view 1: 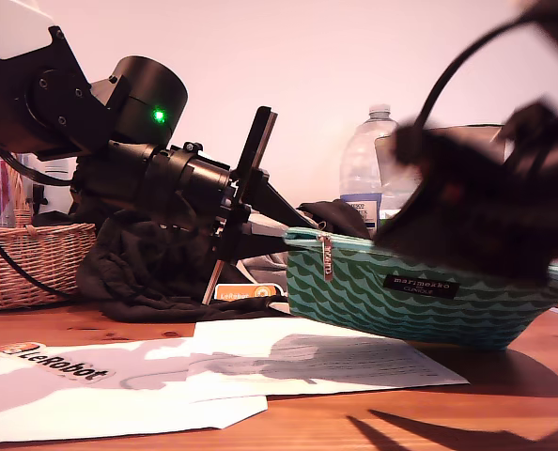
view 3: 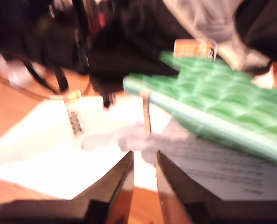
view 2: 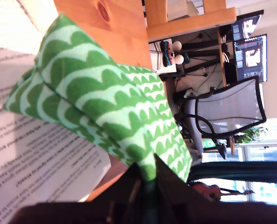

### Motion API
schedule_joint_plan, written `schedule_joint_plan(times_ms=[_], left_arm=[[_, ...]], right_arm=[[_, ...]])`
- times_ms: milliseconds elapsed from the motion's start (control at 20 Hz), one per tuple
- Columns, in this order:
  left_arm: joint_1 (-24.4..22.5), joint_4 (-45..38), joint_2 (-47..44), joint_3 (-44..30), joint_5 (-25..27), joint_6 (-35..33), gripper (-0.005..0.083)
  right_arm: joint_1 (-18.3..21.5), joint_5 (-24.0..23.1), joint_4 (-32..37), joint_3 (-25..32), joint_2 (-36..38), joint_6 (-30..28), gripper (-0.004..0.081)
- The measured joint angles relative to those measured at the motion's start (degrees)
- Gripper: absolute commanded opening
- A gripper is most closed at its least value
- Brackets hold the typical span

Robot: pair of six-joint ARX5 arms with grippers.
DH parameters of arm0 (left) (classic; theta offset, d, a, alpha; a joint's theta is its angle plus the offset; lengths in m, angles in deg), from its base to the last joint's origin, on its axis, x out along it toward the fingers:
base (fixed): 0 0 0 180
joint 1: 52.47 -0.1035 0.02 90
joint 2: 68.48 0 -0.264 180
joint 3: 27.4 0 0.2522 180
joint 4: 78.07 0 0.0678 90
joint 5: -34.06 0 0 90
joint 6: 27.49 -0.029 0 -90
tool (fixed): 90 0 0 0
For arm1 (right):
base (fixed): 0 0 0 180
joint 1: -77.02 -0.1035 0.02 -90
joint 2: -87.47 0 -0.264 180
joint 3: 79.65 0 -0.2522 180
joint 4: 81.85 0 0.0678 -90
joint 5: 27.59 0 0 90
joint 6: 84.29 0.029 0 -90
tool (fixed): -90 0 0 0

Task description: Open the zipper in the zip bag in front of you

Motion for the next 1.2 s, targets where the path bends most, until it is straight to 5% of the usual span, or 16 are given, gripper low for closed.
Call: schedule_joint_plan(times_ms=[300, 1000, 1200], left_arm=[[0.0, 0.0, 0.0, 0.0, -0.8, 0.0, -0.0019], [-0.3, 0.0, 0.0, 0.0, -0.9, 0.0, -0.0019], [-0.3, 0.0, 0.0, 0.0, -0.9, 0.0, -0.0019]], right_arm=[[0.5, 3.6, 0.7, -8.2, -10.1, 0.9, 0.0250], [6.8, 8.5, 2.5, -8.2, -10.9, 1.1, 0.0245], [6.8, 9.0, 2.5, -8.3, -10.9, 1.1, 0.0135]])
